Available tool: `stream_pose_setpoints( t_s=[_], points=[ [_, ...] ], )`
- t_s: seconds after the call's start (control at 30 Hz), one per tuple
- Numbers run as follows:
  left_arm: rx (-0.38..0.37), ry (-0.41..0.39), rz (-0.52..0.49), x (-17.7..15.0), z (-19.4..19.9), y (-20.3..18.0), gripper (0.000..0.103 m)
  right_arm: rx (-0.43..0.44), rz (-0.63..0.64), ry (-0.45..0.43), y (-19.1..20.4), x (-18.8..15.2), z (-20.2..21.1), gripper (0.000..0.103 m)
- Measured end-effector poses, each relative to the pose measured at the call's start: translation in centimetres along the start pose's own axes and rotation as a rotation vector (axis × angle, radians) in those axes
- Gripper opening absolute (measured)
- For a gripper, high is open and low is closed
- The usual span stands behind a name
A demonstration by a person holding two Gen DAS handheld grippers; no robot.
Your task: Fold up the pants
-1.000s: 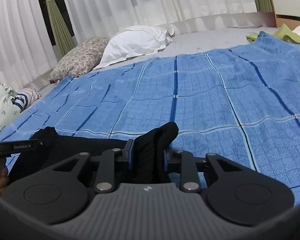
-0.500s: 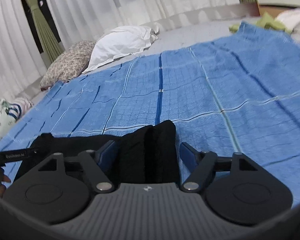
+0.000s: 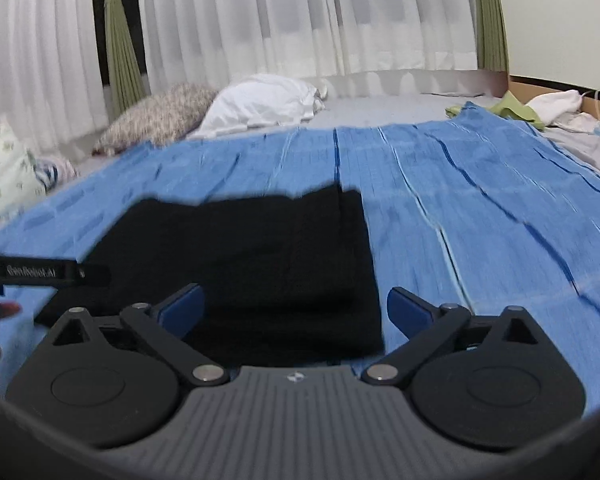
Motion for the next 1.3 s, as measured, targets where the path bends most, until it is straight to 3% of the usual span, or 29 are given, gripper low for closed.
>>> stream_pose_setpoints(
  t_s=[0.27,0.43,1.3],
  points=[
    [0.023,0.031,-0.034,-5.1,3.2,-1.1,0.102,-0.038,0.128,0.055,2.6,-3.0,1.8,0.103],
    [0.037,0.046,-0.058,-5.4,2.7,-1.5,0.103,-0.063,0.154,0.103,2.8,-4.2,1.2,0.103],
    [0.034,0.04,-0.072,-5.2,2.2,-1.7,0.103,-0.062,0.138,0.106,2.5,-4.5,0.8,0.103]
  ],
)
Point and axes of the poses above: each gripper's, at about its wrist camera, not at the fingertips, and z roughly against the way its jaws point, y to its left, x to its top, the point moved 5 cm from there along -z, roughly the way its jaws point, and after that the axes turned 8 degrees about -y, right-handed, at the moved point
